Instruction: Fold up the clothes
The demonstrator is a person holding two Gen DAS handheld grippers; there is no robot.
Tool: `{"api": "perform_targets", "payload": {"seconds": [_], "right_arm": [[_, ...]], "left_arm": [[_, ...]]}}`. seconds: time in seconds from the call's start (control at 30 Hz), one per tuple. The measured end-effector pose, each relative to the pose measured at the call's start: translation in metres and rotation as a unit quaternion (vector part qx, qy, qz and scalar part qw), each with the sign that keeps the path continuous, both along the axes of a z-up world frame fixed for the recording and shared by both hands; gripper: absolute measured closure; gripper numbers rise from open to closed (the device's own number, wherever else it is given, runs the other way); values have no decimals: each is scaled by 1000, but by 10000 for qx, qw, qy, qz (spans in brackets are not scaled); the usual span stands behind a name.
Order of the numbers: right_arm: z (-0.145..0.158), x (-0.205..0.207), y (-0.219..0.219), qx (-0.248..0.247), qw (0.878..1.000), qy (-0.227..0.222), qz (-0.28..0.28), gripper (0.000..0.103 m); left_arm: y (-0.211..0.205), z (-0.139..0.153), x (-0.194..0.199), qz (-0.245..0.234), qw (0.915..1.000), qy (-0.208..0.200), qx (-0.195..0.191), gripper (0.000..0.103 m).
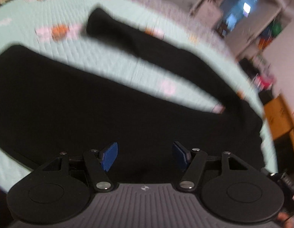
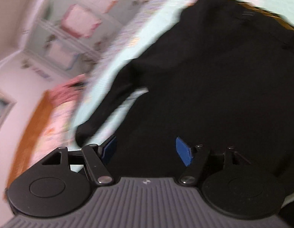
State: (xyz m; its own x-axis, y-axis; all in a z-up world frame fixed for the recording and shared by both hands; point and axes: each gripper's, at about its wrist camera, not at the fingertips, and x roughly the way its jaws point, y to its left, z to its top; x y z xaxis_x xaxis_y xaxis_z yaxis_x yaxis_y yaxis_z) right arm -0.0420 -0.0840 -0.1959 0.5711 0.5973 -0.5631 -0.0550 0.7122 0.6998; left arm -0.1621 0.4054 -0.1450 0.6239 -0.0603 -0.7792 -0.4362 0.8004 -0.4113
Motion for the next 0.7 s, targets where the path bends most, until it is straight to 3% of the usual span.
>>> {"api": "perform_targets", "payload": {"seconds": [0.03, 0.07, 0.1, 0.2, 0.3, 0.37, 0.43, 0.53, 0.63, 0.7], "right_arm": [[-10, 0, -16, -3, 9999, 80, -122, 59], [-20, -3, -35, 110, 9993, 201, -287, 99], [-26, -7, -54, 182, 9981, 310, -498, 103], [-34, -20, -98, 429, 9943, 453, -866, 103], [-25, -25, -99, 328, 9956, 318, -812, 96], [-14, -25, -80, 121, 9979, 62, -639, 61], [-3, -22, -59, 95, 9990, -228, -381, 44], [6, -12, -32, 165, 9986, -498, 115, 40], [-7, -3, -35, 288, 9990, -349, 43, 39], [-22, -1, -53, 561, 9979, -231, -243, 53]], "left_arm": [[1, -17, 4, 27, 9997, 250, 0, 39], [1, -31, 7, 55, 9991, 429, 1, 38], [2, -34, 3, 79, 9997, 242, 13, 37], [2, -33, 3, -24, 9997, 221, 96, 37], [3, -33, 6, -79, 9994, 275, 177, 34], [-1, -34, 9, -113, 9990, 341, 252, 30], [-8, -32, 14, -170, 9980, 471, 376, 26], [-17, -31, 18, -199, 9962, 649, 538, 21], [-21, -32, 17, -207, 9953, 686, 658, 20], [-25, -32, 17, -261, 9941, 721, 767, 20]]}}
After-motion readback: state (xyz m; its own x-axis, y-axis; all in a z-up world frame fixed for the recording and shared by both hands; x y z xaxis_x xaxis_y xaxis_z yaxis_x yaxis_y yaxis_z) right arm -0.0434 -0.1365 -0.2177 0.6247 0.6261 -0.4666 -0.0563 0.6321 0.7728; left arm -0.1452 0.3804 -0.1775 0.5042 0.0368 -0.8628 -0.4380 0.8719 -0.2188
